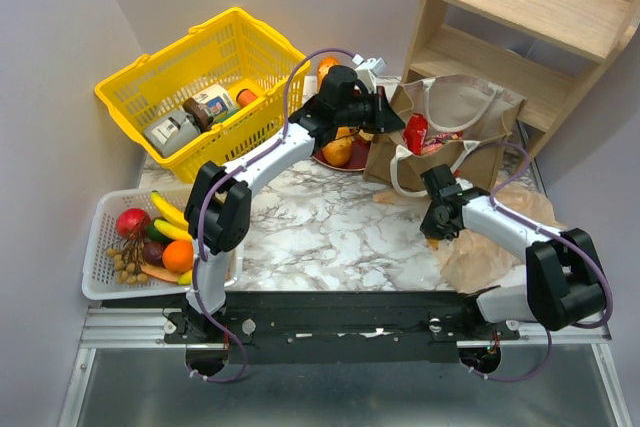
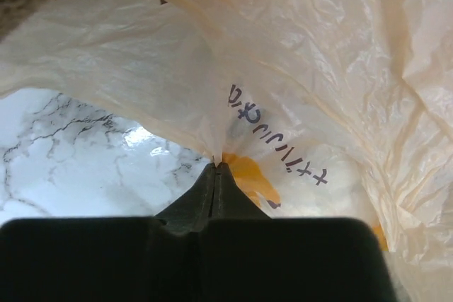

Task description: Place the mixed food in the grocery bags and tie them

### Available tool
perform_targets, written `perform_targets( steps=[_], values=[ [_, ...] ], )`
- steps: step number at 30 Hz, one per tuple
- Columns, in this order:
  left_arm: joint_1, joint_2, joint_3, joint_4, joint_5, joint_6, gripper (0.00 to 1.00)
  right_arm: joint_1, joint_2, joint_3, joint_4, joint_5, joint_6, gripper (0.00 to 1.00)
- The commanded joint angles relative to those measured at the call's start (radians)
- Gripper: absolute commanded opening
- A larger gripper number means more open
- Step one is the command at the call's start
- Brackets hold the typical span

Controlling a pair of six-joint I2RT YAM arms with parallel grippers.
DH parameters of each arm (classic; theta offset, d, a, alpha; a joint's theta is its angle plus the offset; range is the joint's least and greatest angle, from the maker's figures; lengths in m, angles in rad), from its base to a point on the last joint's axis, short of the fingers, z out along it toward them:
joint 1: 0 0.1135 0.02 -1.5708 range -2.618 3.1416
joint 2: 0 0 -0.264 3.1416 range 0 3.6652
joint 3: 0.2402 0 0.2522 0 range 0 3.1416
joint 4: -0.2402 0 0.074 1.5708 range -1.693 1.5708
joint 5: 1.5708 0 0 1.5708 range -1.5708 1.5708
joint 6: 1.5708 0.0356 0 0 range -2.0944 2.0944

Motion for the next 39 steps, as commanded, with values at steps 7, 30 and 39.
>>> perform_targets(
  steps=[7,30,39],
  values=[
    [0.008,-0.055,-0.012,0.05,-0.024,0.019,0.0,0.258,-0.115,-0.058,0.068,-0.104,-0.064,0.01],
    [0.023,-0.067,0.038,-0.025,-0.021,0.096,0.15,0.524,-0.092,0.201,0.308,-0.2,-0.108,0.01],
    [0.129,-0.243,-0.109,-0.097,-0.11,0.151,0.8,0.526,0.046,0.316,0.433,-0.272,-0.162,0.01]
  ],
)
